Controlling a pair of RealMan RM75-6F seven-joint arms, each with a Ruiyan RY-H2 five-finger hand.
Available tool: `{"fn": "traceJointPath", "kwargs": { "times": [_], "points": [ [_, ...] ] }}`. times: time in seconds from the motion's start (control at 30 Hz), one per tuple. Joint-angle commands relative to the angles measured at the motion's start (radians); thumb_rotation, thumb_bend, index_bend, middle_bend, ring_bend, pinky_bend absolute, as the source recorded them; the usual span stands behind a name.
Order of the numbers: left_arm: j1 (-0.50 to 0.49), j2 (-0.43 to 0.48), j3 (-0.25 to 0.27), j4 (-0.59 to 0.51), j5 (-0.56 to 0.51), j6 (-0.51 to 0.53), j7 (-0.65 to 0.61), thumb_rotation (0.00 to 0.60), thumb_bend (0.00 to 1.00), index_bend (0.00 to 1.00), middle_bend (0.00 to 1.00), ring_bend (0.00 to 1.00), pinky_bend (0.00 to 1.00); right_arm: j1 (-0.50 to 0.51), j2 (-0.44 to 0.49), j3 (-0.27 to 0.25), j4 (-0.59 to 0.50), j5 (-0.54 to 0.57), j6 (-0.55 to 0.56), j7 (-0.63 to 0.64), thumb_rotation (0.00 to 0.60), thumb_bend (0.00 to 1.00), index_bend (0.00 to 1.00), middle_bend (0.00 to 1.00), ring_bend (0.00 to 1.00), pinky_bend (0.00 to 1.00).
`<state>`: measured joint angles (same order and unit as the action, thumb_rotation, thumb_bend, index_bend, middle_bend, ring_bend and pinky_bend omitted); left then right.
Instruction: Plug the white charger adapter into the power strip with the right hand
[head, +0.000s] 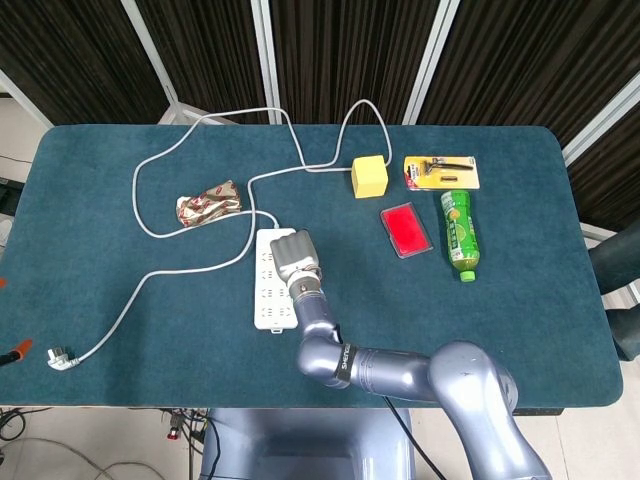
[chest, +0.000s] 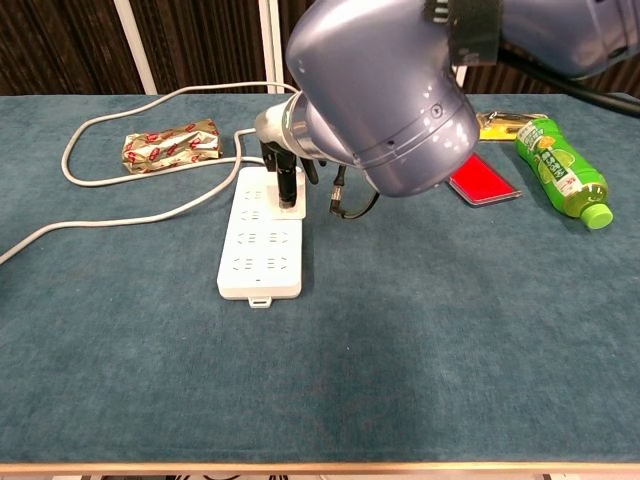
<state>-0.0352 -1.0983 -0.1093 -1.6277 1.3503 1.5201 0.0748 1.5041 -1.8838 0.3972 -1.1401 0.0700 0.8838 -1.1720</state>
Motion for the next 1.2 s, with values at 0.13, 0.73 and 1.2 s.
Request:
{"fn": "traceJointPath", "kwargs": {
  "times": [0.13,0.73,1.2],
  "points": [
    [0.000,0.000,-0.001,0.001,-0.002,0.000,0.000,0.600,0.08,0.21,0.00,0.00,0.00,-0.005,-0.010,-0.007,0.002,-0.028,-0.004,0.017,0.600,0.51,0.85,0.64,0.57,0.31],
    [0.000,0.000,-0.001,0.002,-0.002,0.001,0.000,0.600,0.08,0.21,0.00,0.00,0.00,-0.012,-0.046,-0.017,0.034,-0.074,-0.021,0.051,0.600,0.51,0.90,0.67,0.60,0.31],
    [0.002,0.000,-0.004,0.002,-0.006,0.004,-0.001,0.600,0.08,0.21,0.00,0.00,0.00,-0.017,-0.056,-0.015,0.033,-0.117,-0.006,0.078,0.600,0.51,0.85,0.67,0.58,0.31]
  ]
}}
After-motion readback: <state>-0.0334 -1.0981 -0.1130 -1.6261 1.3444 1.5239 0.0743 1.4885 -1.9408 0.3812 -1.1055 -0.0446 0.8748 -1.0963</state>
